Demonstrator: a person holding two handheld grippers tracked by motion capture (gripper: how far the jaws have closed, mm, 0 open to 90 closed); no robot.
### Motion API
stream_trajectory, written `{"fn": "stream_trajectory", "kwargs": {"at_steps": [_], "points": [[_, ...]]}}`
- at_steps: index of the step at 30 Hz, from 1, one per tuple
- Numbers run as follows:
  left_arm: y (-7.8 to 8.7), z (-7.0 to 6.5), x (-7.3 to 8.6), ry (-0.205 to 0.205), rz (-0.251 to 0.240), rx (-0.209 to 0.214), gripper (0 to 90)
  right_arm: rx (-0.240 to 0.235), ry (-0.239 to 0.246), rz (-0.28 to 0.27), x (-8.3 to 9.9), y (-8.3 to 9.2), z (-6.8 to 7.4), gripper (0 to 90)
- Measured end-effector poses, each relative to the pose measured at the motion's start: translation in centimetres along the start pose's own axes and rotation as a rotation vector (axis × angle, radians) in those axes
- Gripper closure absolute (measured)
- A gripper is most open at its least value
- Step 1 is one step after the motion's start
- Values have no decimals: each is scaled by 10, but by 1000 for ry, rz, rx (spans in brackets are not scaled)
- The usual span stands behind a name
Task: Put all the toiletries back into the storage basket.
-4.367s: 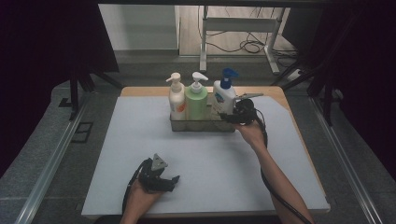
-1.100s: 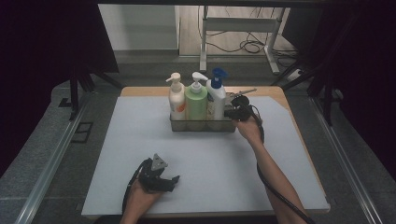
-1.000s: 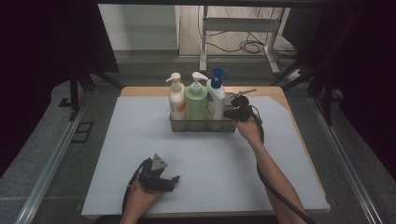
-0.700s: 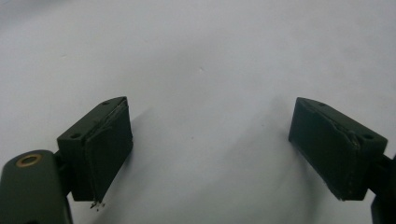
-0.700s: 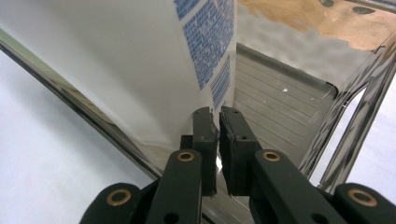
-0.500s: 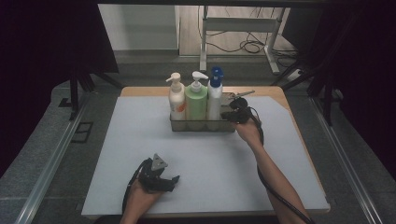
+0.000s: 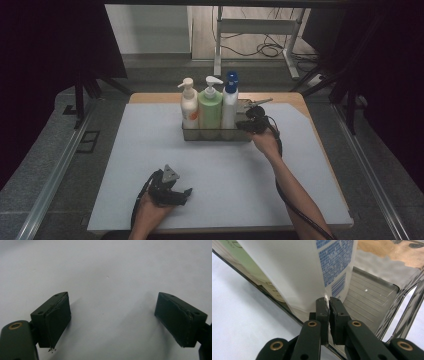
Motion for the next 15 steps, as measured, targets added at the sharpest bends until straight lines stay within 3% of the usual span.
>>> {"fn": "stream_trajectory", "kwargs": {"at_steps": [15], "points": [[0,0,0,-1,0,-1,132,0,8,-27,1,7,-4,749]]}}
Point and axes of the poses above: each handheld gripper's, and its own axes: y roughly backward along the jaws, x roughly out of its underside, z roughly to its left, the point moved 4 cm from there along -y, roughly forward along the jaws, and after that the axes turned 5 degrees about z, right-handed, at the moved point
